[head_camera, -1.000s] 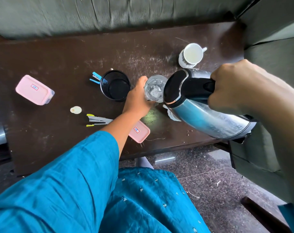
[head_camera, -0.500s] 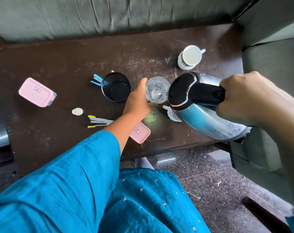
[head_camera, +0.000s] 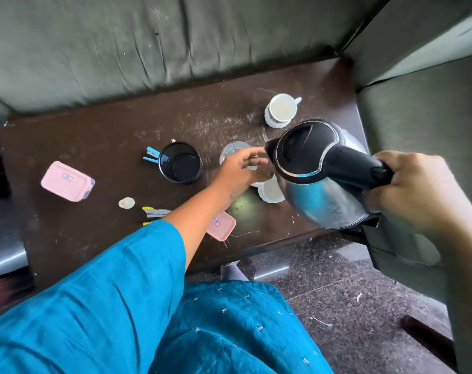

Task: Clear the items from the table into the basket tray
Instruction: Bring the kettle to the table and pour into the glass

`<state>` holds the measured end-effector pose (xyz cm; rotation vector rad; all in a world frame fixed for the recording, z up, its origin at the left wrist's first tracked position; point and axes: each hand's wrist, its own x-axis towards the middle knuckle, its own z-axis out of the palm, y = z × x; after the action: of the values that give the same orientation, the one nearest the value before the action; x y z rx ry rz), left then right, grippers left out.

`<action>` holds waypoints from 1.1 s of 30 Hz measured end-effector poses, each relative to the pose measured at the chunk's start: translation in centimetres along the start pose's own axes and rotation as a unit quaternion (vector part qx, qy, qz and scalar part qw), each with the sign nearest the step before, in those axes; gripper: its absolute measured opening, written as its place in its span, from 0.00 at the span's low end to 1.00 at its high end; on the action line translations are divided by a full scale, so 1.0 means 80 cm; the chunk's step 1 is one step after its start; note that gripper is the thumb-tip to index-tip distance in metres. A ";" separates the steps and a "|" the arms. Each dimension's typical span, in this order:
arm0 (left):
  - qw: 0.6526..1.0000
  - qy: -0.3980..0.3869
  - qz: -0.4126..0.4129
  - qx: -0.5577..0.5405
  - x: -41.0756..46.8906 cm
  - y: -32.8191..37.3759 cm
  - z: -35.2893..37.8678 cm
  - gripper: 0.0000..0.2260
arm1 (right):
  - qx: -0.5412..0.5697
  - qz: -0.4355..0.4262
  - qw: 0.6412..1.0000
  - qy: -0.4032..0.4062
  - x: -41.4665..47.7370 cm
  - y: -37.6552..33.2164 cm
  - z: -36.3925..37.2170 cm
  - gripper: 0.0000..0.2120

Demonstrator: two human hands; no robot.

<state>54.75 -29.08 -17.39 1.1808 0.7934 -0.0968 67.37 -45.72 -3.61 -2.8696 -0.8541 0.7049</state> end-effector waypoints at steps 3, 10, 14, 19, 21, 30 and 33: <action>0.986 -0.077 -0.045 -0.144 -0.010 0.023 0.000 0.26 | 0.058 0.007 0.998 0.031 -0.019 0.003 -0.015 0.09; 0.974 -0.162 0.002 -0.158 -0.057 0.075 -0.035 0.26 | 0.149 -0.029 0.987 0.062 -0.055 -0.033 -0.048 0.11; 0.971 -0.114 0.025 -0.209 -0.098 0.105 -0.072 0.19 | 0.185 -0.049 0.979 0.064 -0.074 -0.078 -0.069 0.13; 0.962 -0.056 0.077 -0.255 -0.169 0.134 -0.158 0.14 | 0.222 -0.105 0.968 0.046 -0.090 -0.162 -0.075 0.15; 0.960 -0.032 0.097 -0.262 -0.200 0.136 -0.202 0.14 | 0.224 -0.141 0.964 0.023 -0.094 -0.206 -0.071 0.13; 0.914 0.156 0.185 -0.325 -0.334 0.085 -0.390 0.16 | 0.206 -0.298 0.930 -0.057 -0.121 -0.422 -0.004 0.13; 0.903 0.195 0.203 -0.324 -0.363 0.080 -0.424 0.16 | 0.214 -0.315 0.923 -0.062 -0.128 -0.465 0.018 0.12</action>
<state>19.40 -7.12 -0.01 0.7022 0.8176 0.7243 40.45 -19.89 6.28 -2.0113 -1.3441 0.8523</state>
